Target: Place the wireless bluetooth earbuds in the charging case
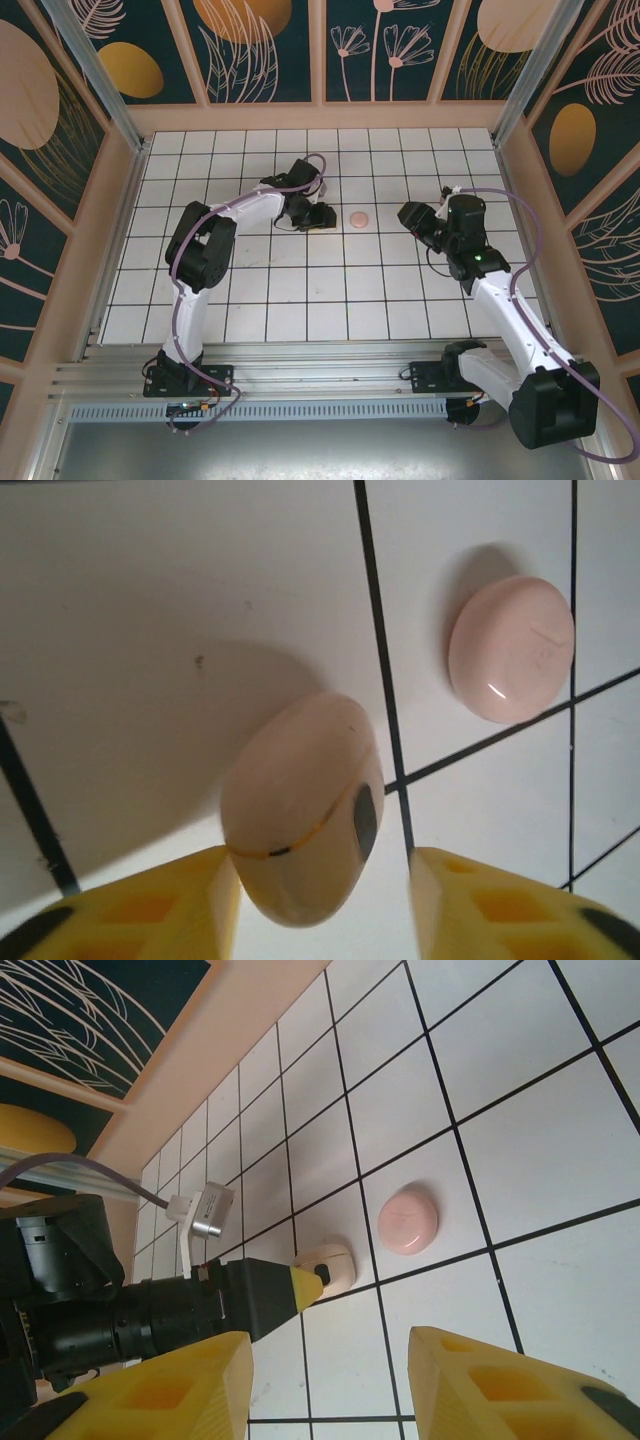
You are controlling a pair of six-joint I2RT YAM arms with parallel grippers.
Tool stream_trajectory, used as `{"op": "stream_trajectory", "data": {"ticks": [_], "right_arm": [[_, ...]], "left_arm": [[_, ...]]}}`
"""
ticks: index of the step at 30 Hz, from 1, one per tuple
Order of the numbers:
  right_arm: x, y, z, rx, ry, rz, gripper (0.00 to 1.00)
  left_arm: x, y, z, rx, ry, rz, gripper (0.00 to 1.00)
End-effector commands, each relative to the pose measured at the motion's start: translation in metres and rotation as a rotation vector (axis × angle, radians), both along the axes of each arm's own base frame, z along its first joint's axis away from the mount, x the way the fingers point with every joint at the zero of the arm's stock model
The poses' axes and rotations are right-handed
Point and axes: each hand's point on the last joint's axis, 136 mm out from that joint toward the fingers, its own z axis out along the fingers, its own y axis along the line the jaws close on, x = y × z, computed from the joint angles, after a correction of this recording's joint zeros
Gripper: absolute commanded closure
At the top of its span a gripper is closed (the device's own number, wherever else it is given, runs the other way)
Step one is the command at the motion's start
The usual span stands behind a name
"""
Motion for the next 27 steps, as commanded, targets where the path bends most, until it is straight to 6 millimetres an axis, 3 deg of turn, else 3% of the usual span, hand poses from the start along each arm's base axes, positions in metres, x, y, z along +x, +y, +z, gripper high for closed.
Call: {"op": "stream_trajectory", "data": {"ticks": [1, 7, 9, 10, 11, 13, 14, 15, 19, 23, 27], "right_arm": [[-0.004, -0.004, 0.002, -0.006, -0.007, -0.005, 0.54], [-0.002, -0.010, 0.001, -0.023, -0.011, -0.036, 0.53], [0.000, -0.015, -0.001, -0.060, -0.025, -0.055, 0.47], [0.001, -0.021, -0.002, -0.093, -0.037, -0.075, 0.42], [0.003, -0.027, -0.003, -0.129, -0.051, -0.094, 0.39], [0.008, -0.042, -0.004, -0.221, -0.100, -0.146, 0.31], [0.010, -0.048, -0.003, -0.267, -0.129, -0.165, 0.04], [0.012, -0.052, -0.004, -0.323, -0.170, -0.160, 0.01], [0.020, -0.072, -0.013, -0.483, -0.267, -0.215, 0.01], [0.022, -0.085, -0.028, -0.583, -0.329, -0.259, 0.01], [0.018, -0.100, -0.033, -0.708, -0.401, -0.306, 0.01]], "left_arm": [[0.006, 0.012, 0.011, 0.061, -0.041, 0.016, 0.44], [0.014, 0.037, 0.030, 0.093, -0.109, 0.054, 0.30], [0.019, 0.052, 0.042, 0.109, -0.148, 0.076, 0.25], [0.023, 0.062, 0.050, 0.119, -0.176, 0.093, 0.04], [0.026, 0.072, 0.057, 0.129, -0.201, 0.111, 0.01], [0.033, 0.103, 0.077, 0.158, -0.272, 0.169, 0.01], [0.036, 0.118, 0.085, 0.176, -0.307, 0.200, 0.01], [0.039, 0.136, 0.095, 0.204, -0.353, 0.232, 0.01], [0.035, 0.205, 0.146, 0.361, -0.593, 0.362, 0.01], [0.015, 0.274, 0.186, 0.539, -0.835, 0.577, 0.01], [-0.012, 0.322, 0.187, 0.649, -0.959, 0.730, 0.01]]}}
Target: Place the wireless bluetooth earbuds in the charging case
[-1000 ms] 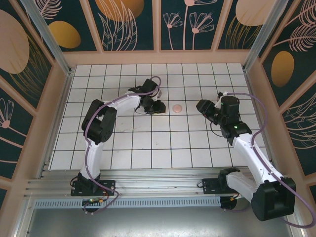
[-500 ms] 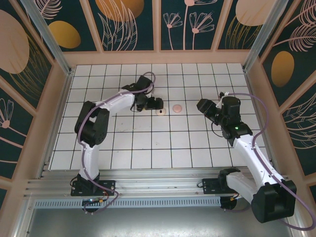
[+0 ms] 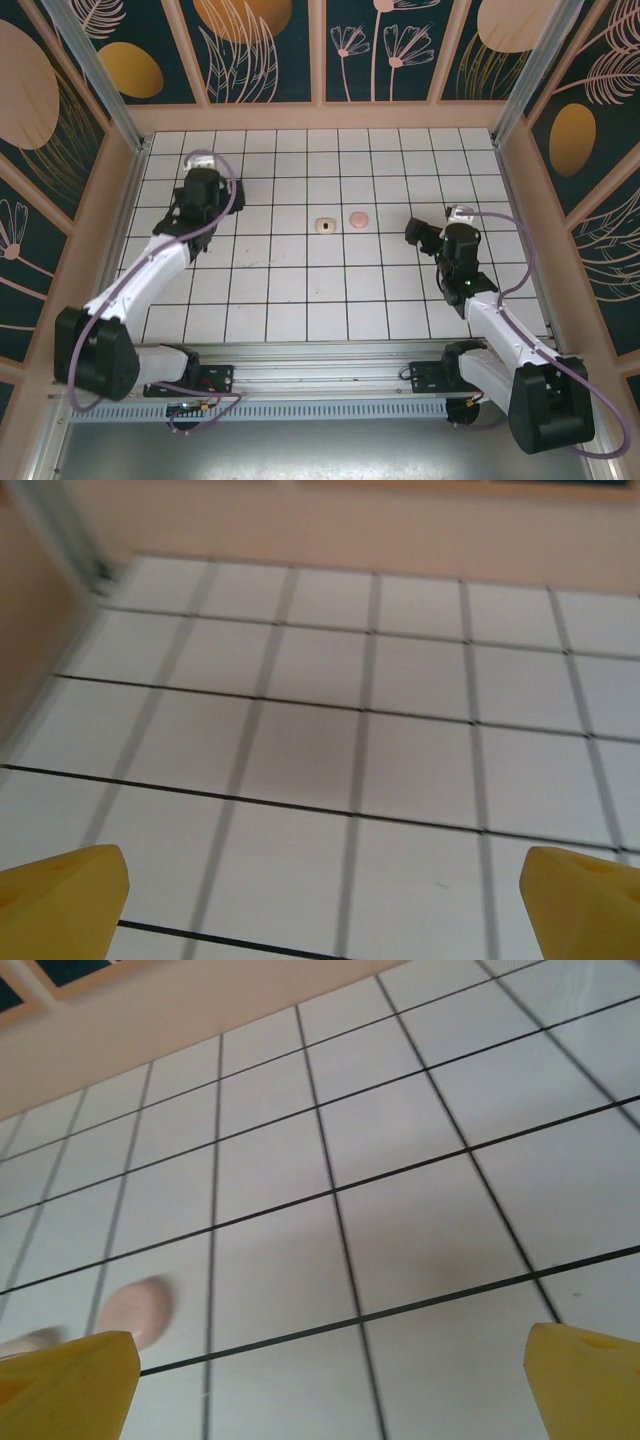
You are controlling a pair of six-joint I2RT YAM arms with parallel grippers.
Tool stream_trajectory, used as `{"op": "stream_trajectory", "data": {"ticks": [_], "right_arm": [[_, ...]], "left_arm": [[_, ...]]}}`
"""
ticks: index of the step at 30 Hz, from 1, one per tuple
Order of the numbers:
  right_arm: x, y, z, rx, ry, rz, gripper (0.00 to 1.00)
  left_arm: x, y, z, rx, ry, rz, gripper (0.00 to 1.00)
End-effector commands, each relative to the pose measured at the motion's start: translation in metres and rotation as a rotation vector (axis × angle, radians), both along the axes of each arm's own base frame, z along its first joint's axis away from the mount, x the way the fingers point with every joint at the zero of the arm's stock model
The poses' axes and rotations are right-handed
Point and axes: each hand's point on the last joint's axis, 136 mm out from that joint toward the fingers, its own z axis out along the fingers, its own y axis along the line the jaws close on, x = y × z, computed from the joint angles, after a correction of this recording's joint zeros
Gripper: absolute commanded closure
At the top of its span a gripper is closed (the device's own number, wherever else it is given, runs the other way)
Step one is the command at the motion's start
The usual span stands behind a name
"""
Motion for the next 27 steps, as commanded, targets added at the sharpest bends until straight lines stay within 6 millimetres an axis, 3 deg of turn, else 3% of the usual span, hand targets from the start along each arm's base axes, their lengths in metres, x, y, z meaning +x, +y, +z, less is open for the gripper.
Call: {"op": "stream_trajectory", "data": {"ticks": [1, 6, 9, 17, 19, 23, 27], "right_arm": [[0.008, -0.025, 0.030, -0.173, -0.197, -0.085, 0.01], [0.005, -0.036, 0.017, -0.276, -0.282, -0.069, 0.01], [0.011, -0.038, 0.009, -0.270, -0.294, -0.041, 0.01], [0.034, -0.027, -0.002, -0.241, -0.325, 0.045, 0.01], [0.035, -0.030, -0.006, -0.238, -0.329, 0.028, 0.01], [0.035, -0.035, -0.016, -0.221, -0.327, 0.027, 0.01], [0.046, -0.037, -0.022, -0.177, -0.279, 0.051, 0.01]], "left_arm": [[-0.009, 0.057, 0.010, 0.133, -0.156, 0.225, 0.01], [-0.030, 0.094, -0.020, 0.120, -0.263, 0.332, 0.01], [-0.038, 0.100, -0.033, 0.155, -0.295, 0.321, 0.01], [-0.042, 0.088, -0.058, 0.064, -0.417, 0.227, 0.01], [-0.049, 0.093, -0.050, 0.077, -0.485, 0.250, 0.01], [-0.044, 0.078, -0.060, 0.082, -0.491, 0.150, 0.01], [-0.025, 0.087, -0.077, 0.045, -0.420, 0.158, 0.01]]}}
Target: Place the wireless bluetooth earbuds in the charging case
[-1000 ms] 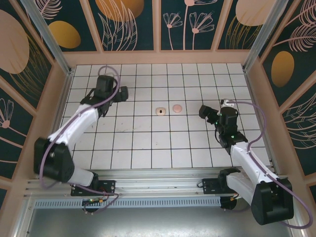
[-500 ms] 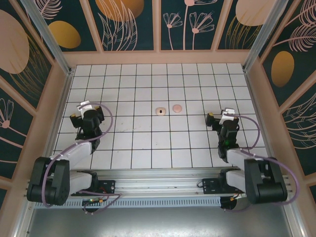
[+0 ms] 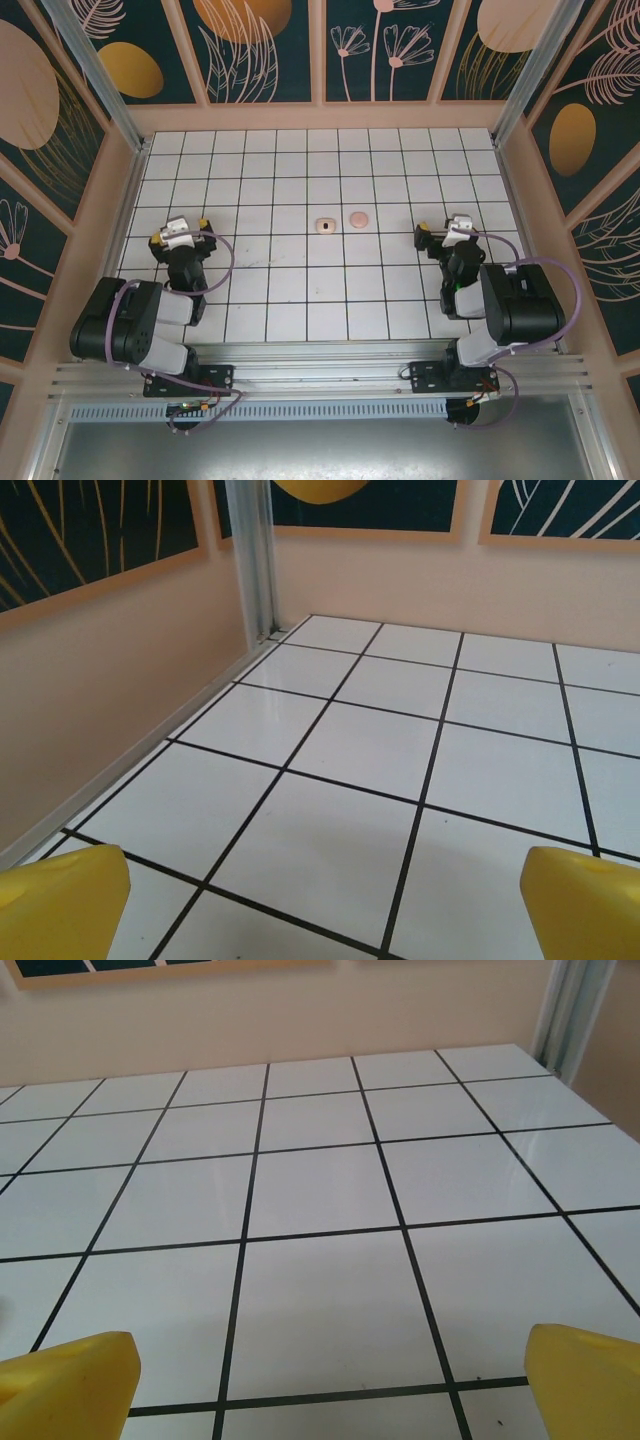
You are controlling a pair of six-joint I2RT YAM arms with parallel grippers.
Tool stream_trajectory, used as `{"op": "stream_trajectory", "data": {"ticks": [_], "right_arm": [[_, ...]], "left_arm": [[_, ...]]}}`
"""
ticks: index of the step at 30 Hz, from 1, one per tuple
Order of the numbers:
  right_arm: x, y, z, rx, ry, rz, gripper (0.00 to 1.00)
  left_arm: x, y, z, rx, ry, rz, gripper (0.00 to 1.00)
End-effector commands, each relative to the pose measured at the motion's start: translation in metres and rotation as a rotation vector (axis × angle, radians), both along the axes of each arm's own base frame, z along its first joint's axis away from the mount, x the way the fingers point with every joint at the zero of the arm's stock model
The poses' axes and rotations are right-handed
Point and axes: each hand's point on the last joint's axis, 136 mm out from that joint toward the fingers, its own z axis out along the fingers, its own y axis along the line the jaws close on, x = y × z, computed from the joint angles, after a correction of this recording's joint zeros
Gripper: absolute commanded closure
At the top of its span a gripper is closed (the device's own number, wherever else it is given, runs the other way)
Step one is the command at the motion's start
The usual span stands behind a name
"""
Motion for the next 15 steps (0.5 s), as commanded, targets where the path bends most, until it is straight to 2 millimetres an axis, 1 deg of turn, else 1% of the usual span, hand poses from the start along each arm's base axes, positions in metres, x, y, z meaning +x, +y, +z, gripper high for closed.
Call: {"op": "stream_trajectory", "data": {"ticks": [1, 2, 3, 15], "right_arm": [[0.0152, -0.0036, 0.0201, 0.045, -0.059, 0.016, 0.01], [0.0162, -0.0069, 0.0190, 0.062, -0.051, 0.017, 0.01], [0.0170, -0.0077, 0.0193, 0.068, -0.050, 0.019, 0.01], [0.0169, -0.0078, 0.0195, 0.066, -0.051, 0.016, 0.01]], "left_arm": [[0.0144, 0.0034, 0.0199, -0.040, -0.110, -0.036, 0.01], [0.0168, 0.0027, 0.0152, -0.049, -0.069, -0.038, 0.01], [0.0159, 0.0033, 0.0147, -0.047, -0.074, -0.037, 0.01], [0.0155, 0.0034, 0.0157, -0.048, -0.078, -0.037, 0.01]]}}
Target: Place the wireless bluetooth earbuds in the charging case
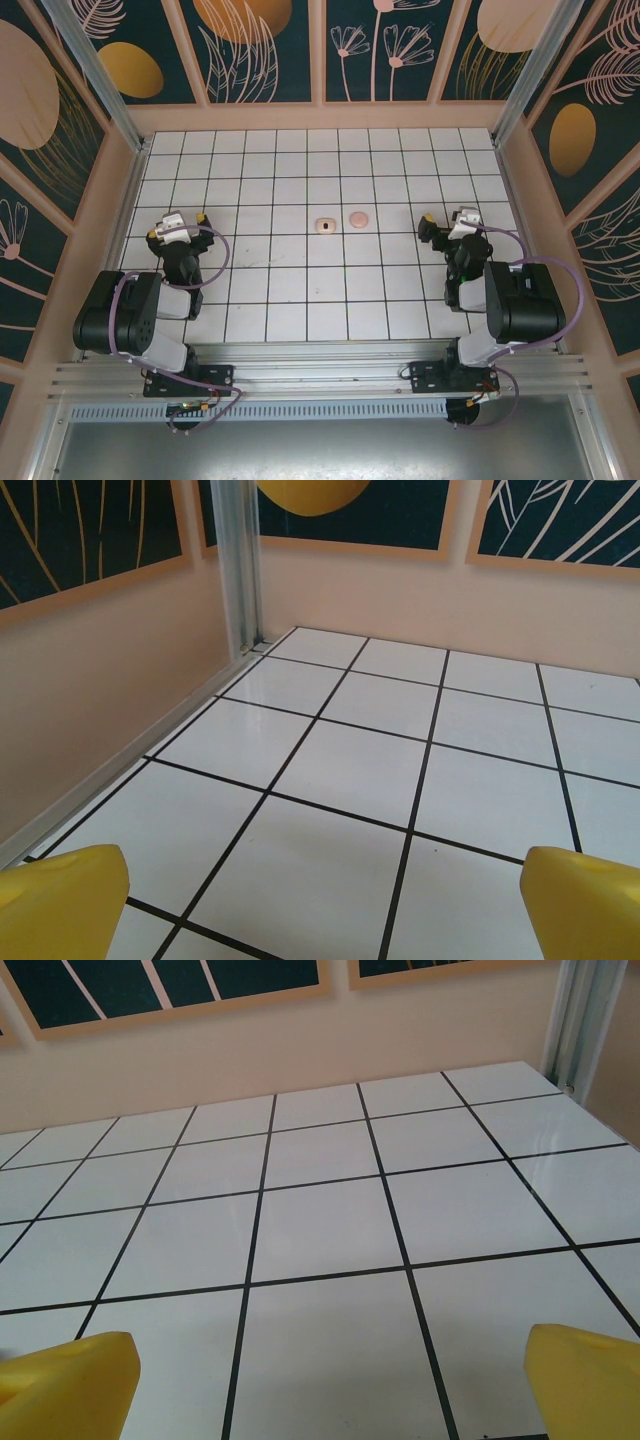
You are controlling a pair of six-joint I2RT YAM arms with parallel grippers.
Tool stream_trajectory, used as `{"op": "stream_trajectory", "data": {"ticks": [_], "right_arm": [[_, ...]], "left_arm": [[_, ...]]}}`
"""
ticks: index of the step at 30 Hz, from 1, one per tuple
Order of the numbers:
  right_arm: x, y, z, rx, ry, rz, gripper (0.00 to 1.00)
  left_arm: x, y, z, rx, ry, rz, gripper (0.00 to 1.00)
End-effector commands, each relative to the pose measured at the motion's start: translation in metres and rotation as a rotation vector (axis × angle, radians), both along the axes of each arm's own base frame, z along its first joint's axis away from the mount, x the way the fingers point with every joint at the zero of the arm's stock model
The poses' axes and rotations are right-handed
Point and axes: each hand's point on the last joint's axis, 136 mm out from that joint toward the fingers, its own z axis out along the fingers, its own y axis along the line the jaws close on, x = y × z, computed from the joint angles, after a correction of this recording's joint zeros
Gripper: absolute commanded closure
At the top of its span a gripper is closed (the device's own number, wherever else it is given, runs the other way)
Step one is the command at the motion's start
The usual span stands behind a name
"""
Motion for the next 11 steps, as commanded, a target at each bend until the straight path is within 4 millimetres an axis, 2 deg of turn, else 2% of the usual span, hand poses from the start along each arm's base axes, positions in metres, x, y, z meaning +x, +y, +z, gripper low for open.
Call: {"op": "stream_trajectory", "data": {"ticks": [1, 11], "right_arm": [[0.0035, -0.0003, 0.0055, 0.008, -0.019, 0.002, 0.01], [0.0040, 0.0003, 0.0053, 0.005, -0.018, 0.001, 0.01]], "left_arm": [[0.0044, 0.0000, 0.0125, -0.017, -0.052, -0.005, 0.01], [0.0038, -0.0005, 0.0132, -0.015, -0.055, -0.006, 0.01]]}}
